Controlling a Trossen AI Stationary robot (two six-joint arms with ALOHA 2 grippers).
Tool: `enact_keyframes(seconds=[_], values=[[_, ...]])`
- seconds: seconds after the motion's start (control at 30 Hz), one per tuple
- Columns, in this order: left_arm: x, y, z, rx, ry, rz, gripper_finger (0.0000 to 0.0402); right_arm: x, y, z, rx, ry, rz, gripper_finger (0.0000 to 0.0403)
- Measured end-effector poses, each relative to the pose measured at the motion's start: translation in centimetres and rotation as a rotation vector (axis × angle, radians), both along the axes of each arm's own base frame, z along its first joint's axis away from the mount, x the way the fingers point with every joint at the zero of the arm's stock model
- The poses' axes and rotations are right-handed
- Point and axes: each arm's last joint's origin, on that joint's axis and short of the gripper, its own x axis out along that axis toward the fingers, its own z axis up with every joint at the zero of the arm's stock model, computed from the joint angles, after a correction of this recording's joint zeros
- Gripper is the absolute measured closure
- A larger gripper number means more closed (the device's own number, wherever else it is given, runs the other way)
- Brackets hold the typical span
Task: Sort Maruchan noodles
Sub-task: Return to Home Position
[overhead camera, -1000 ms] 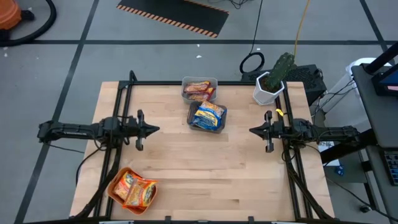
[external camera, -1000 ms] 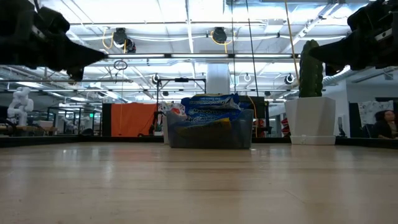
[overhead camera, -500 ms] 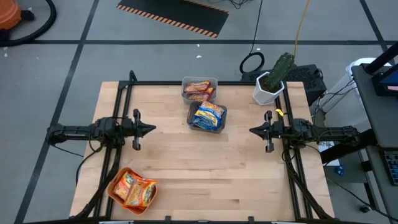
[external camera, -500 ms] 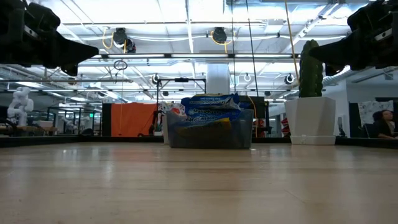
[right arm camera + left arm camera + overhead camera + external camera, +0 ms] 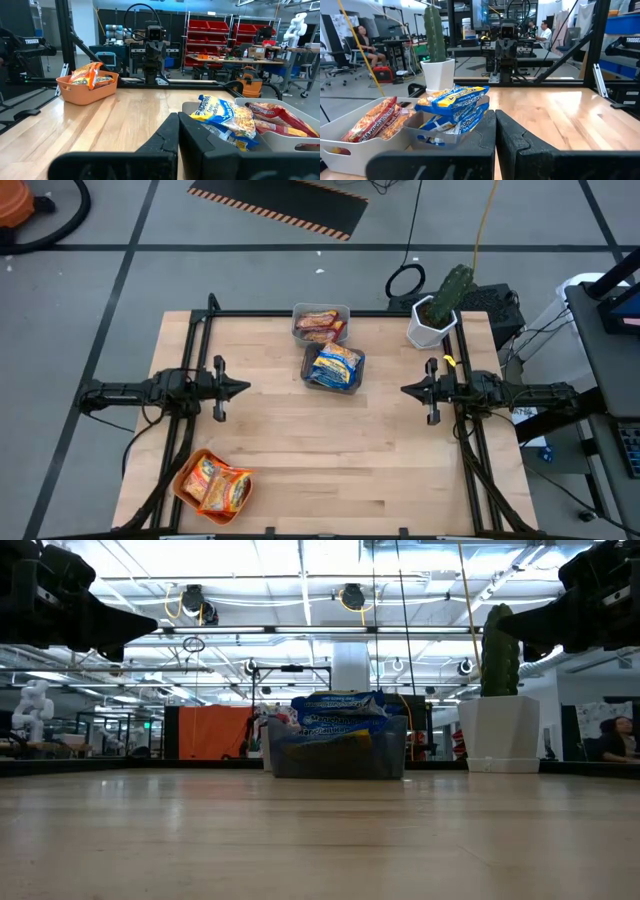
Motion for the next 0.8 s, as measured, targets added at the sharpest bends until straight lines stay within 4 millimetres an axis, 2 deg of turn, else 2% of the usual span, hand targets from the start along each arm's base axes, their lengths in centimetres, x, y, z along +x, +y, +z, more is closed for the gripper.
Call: enact_keyframes(seconds=[0.23, 0.8], values=[[0.01, 0.00, -0.02, 0.053, 0.008, 0.002, 0.0401, 0.00, 0.00, 0.00, 0.000, 0.000, 0.000, 0.0403], [0.01, 0.01, 0.19, 0.040, -0.020, 0.004, 0.0401, 0.00, 0.00, 0.00, 0.000, 0.000, 0.000, 0.0403]])
